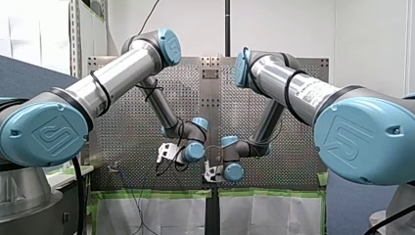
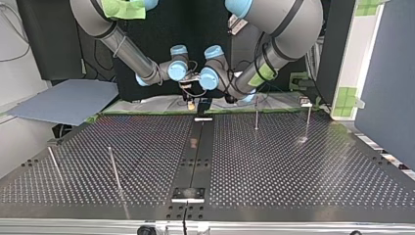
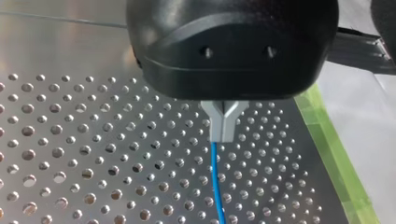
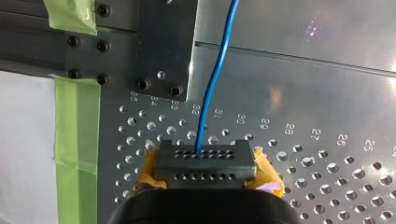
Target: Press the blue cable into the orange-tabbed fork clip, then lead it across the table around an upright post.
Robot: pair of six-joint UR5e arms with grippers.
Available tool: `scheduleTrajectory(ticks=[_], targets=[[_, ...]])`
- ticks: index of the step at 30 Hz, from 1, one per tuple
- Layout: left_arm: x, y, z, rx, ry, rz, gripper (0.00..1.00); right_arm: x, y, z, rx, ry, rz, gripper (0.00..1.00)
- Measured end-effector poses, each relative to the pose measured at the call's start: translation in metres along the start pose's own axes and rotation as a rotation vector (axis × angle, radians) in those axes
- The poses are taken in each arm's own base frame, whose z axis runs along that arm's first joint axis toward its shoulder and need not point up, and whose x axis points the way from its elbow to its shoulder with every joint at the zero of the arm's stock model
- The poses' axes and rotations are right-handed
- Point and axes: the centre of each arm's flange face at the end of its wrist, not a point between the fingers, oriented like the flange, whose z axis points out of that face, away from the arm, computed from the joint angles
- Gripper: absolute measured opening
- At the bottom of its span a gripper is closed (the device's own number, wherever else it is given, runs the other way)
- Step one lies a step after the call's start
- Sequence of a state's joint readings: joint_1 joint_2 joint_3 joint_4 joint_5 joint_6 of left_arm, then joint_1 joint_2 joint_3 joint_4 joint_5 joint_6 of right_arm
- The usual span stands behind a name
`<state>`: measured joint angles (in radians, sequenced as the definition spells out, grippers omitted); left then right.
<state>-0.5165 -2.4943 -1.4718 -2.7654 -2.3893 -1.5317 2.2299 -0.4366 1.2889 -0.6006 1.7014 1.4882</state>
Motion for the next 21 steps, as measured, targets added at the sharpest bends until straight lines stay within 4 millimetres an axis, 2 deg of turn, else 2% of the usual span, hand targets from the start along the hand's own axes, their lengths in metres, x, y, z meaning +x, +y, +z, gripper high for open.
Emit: scheduleTrajectory(ticks=[6,9,14,21], targets=[[-0.001,-0.002,-0.004,0.004,-0.001,0.003,0.0,0.001,0.001,0.0,-0.004,-0.006,-0.004,0.0],[-0.004,-0.003,-0.007,0.009,-0.004,-0.006,0.0,0.008,0.005,-0.001,-0.02,-0.013,-0.018,0.0],[-0.021,-0.004,-0.019,0.024,-0.021,-0.034,0.0,0.034,0.008,-0.005,-0.038,-0.017,-0.039,0.0],[-0.058,-0.002,-0.046,0.052,-0.052,-0.087,0.0,0.073,0.01,-0.013,-0.047,-0.02,-0.045,0.0]])
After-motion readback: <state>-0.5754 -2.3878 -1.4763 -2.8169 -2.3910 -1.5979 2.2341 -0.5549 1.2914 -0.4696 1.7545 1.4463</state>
